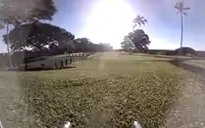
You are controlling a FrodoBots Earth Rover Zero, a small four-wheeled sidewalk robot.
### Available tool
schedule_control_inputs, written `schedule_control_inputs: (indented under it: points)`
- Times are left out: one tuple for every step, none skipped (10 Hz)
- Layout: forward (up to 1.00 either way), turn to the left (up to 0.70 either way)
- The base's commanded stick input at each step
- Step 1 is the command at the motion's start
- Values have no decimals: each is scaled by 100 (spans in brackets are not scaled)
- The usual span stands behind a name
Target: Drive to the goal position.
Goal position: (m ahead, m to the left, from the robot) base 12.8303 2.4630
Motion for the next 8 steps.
schedule_control_inputs:
  points:
    - [45,0]
    - [45,0]
    - [45,0]
    - [45,0]
    - [45,0]
    - [45,0]
    - [45,0]
    - [45,0]
